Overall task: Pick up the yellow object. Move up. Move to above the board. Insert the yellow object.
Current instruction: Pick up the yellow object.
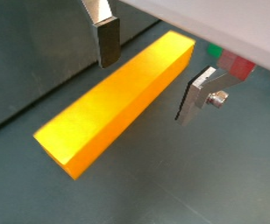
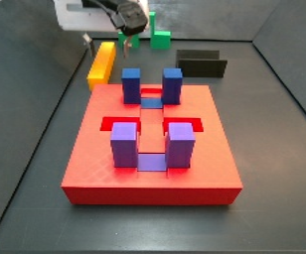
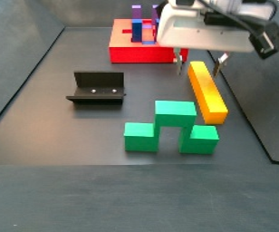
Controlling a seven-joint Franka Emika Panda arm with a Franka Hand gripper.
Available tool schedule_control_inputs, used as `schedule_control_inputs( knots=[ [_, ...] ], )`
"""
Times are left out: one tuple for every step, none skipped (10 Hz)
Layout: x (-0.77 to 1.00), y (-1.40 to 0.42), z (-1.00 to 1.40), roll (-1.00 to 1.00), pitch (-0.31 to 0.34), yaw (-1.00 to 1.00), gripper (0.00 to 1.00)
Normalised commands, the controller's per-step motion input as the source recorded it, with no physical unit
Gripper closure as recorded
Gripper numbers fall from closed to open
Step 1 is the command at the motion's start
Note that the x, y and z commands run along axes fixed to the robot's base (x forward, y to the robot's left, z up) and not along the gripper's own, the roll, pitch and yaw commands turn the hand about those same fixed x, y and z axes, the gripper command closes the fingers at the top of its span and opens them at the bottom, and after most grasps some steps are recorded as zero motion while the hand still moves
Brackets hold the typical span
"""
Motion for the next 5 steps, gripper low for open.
schedule_control_inputs(
  knots=[
    [-0.46, 0.28, -0.23, 0.1, -0.097, -0.17, 0.0],
    [-0.56, 0.31, 0.01, 0.0, -0.041, -0.25, 0.0],
    [-0.51, 0.23, 0.09, 0.0, -0.034, -0.24, 0.0],
    [-0.29, 0.0, -0.18, 0.04, -0.117, -0.07, 0.0],
    [-0.1, -0.01, -0.48, 0.17, -0.159, 0.0, 0.0]
  ],
)
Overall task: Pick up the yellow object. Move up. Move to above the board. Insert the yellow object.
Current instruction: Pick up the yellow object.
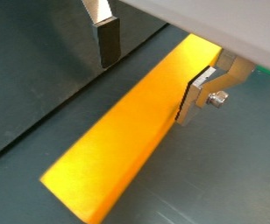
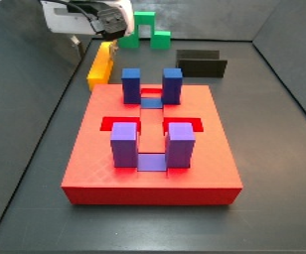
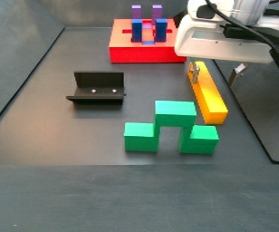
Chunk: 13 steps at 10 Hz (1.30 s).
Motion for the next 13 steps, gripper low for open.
schedule_control_inputs(
  knots=[
    [0.09, 0.0, -0.52, 0.23, -0.139, 0.15, 0.0],
    [0.29, 0.0, -0.42, 0.26, -0.089, 0.16, 0.0],
    [0.27, 0.01, -0.4, 0.2, -0.079, 0.16, 0.0],
    [0.0, 0.0, -0.34, 0.1, -0.069, 0.02, 0.0],
    [0.0, 0.0, 0.0, 0.0, -0.024, 0.0, 0.0],
    [-0.02, 0.0, -0.05, 0.0, 0.0, 0.0, 0.0],
    [0.0, 0.0, -0.05, 0.0, 0.0, 0.0, 0.0],
    [0.0, 0.0, -0.03, 0.04, 0.0, 0.0, 0.0],
    [0.0, 0.0, 0.0, 0.0, 0.0, 0.0, 1.0],
    [0.0, 0.0, 0.0, 0.0, 0.0, 0.0, 1.0],
    [0.0, 0.0, 0.0, 0.0, 0.0, 0.0, 1.0],
    [0.0, 0.0, 0.0, 0.0, 0.0, 0.0, 1.0],
    [0.0, 0.0, 0.0, 0.0, 0.0, 0.0, 1.0]
  ],
)
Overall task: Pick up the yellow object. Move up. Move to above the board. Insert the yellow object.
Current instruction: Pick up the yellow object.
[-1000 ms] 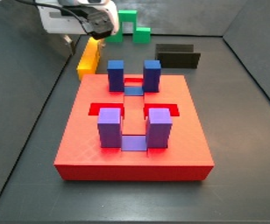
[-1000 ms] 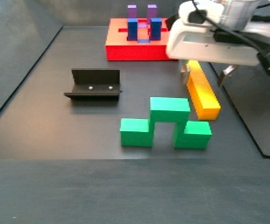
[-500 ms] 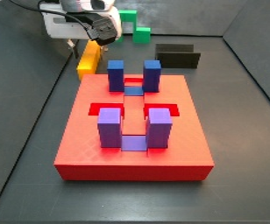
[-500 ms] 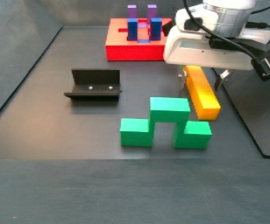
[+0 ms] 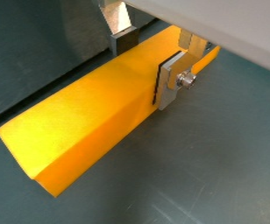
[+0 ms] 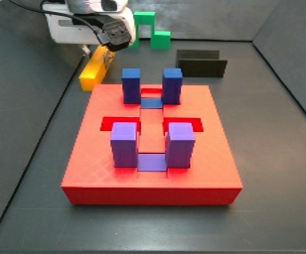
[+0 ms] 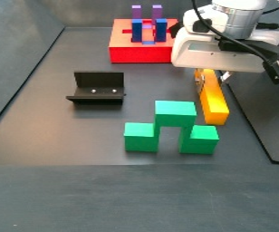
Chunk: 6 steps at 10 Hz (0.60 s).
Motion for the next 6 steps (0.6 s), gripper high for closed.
schedule_control_inputs(
  knots=[
    [0.0, 0.0, 0.0, 0.0, 0.0, 0.0, 1.0],
    [0.0, 0.0, 0.0, 0.0, 0.0, 0.0, 1.0],
    [0.0, 0.0, 0.0, 0.0, 0.0, 0.0, 1.0],
    [0.0, 0.0, 0.0, 0.0, 0.0, 0.0, 1.0],
    [0.0, 0.0, 0.0, 0.0, 0.0, 0.0, 1.0],
    [0.0, 0.0, 0.0, 0.0, 0.0, 0.0, 1.0]
  ],
)
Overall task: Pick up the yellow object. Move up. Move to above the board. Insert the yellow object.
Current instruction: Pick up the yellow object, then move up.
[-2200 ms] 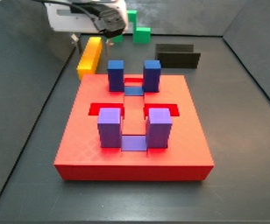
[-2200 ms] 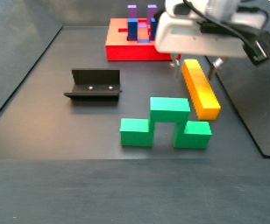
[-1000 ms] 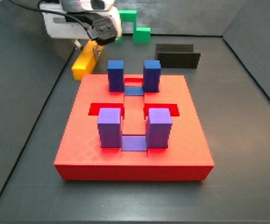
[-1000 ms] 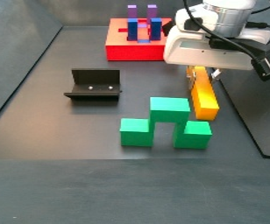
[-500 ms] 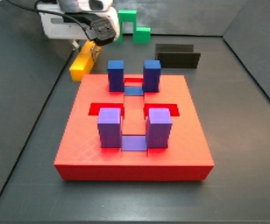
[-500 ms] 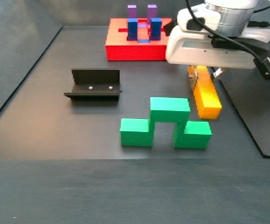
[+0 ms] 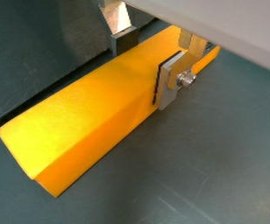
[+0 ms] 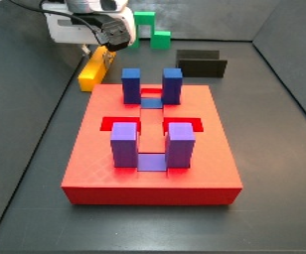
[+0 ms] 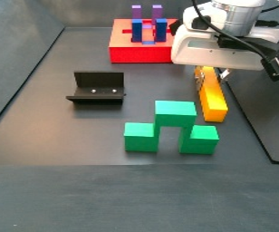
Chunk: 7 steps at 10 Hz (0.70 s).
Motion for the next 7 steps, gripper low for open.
schedule_control_inputs(
  knots=[
    [0.0, 0.0, 0.0, 0.0, 0.0, 0.0, 1.0],
    [0.0, 0.0, 0.0, 0.0, 0.0, 0.0, 1.0],
    [0.0, 0.0, 0.0, 0.0, 0.0, 0.0, 1.0],
    [0.0, 0.0, 0.0, 0.0, 0.0, 0.0, 1.0],
    [0.0, 0.0, 0.0, 0.0, 0.0, 0.0, 1.0],
    [0.0, 0.0, 0.83, 0.0, 0.0, 0.0, 1.0],
    [-0.09, -0.04, 0.79, -0.01, 0.042, -0.02, 1.0]
  ],
)
